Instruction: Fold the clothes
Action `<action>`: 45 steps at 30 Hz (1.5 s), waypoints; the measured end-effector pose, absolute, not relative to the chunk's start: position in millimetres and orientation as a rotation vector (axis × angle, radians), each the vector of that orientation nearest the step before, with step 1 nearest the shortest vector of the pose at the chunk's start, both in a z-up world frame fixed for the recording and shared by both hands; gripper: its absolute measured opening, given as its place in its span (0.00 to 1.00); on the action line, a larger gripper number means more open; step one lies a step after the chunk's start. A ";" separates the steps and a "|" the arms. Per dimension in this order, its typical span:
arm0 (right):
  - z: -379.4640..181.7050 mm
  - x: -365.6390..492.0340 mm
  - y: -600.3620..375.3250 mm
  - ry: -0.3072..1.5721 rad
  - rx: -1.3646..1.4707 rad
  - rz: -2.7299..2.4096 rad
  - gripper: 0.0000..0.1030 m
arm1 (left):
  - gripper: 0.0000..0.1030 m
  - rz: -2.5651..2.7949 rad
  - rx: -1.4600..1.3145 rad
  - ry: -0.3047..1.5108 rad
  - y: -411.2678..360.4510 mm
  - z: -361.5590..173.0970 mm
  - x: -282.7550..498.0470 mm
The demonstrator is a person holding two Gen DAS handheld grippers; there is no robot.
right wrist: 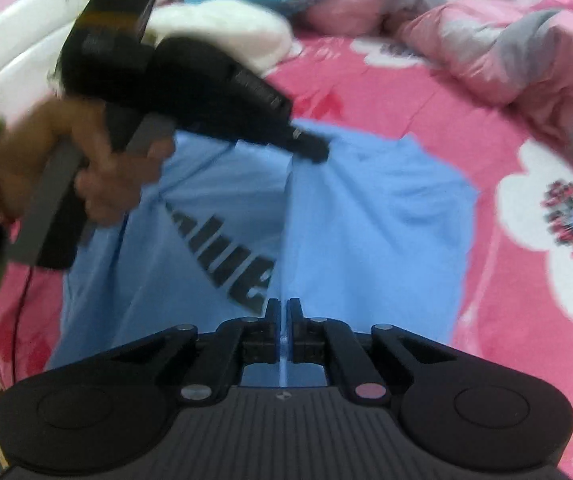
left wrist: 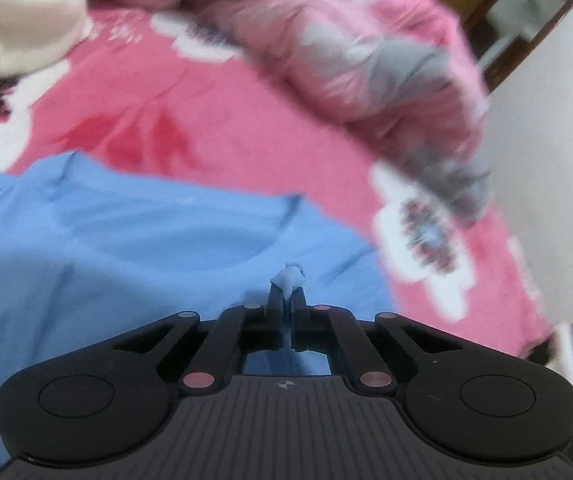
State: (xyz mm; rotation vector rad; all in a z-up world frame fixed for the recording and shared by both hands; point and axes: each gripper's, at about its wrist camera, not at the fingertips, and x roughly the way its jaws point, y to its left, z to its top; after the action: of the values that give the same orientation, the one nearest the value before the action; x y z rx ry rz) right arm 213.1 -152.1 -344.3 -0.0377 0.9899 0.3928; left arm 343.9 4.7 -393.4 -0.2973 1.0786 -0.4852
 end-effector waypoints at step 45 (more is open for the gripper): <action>-309.7 195.8 -212.1 0.905 -0.131 0.025 0.40 | 0.36 -1.111 0.136 0.951 -65.4 -373.6 239.1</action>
State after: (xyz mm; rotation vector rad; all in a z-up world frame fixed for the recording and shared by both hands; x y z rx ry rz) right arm 195.8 -212.1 -309.7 -0.1307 0.9052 0.0252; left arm 239.1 -65.4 -373.6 0.1364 0.9509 -1.1107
